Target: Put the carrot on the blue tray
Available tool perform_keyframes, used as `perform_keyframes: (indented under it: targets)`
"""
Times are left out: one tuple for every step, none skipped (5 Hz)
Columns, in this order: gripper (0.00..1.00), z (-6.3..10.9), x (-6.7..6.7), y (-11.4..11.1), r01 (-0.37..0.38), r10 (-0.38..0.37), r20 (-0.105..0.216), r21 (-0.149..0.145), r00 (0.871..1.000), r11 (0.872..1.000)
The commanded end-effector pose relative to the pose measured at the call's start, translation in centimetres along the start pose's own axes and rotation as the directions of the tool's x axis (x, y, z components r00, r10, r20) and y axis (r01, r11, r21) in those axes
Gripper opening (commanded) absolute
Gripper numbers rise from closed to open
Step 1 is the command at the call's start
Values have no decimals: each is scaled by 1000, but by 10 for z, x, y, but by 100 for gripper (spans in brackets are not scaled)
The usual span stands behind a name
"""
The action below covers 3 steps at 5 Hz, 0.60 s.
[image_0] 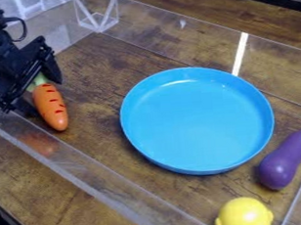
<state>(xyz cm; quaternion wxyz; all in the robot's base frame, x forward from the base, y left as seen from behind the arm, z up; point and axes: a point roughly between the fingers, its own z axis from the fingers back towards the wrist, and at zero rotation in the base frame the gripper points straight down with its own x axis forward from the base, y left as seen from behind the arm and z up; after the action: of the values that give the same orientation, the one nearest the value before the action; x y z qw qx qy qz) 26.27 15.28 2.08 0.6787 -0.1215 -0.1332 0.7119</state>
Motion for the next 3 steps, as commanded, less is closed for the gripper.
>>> perform_keyframes:
  targets:
    - [100,-6,-14,23,-30,32,-24,51,999,998]
    - [100,-9,-10,21,-13,14,-30,51,999,999]
    - [100,-11,-5,18,4,-3,-36,51,999,999]
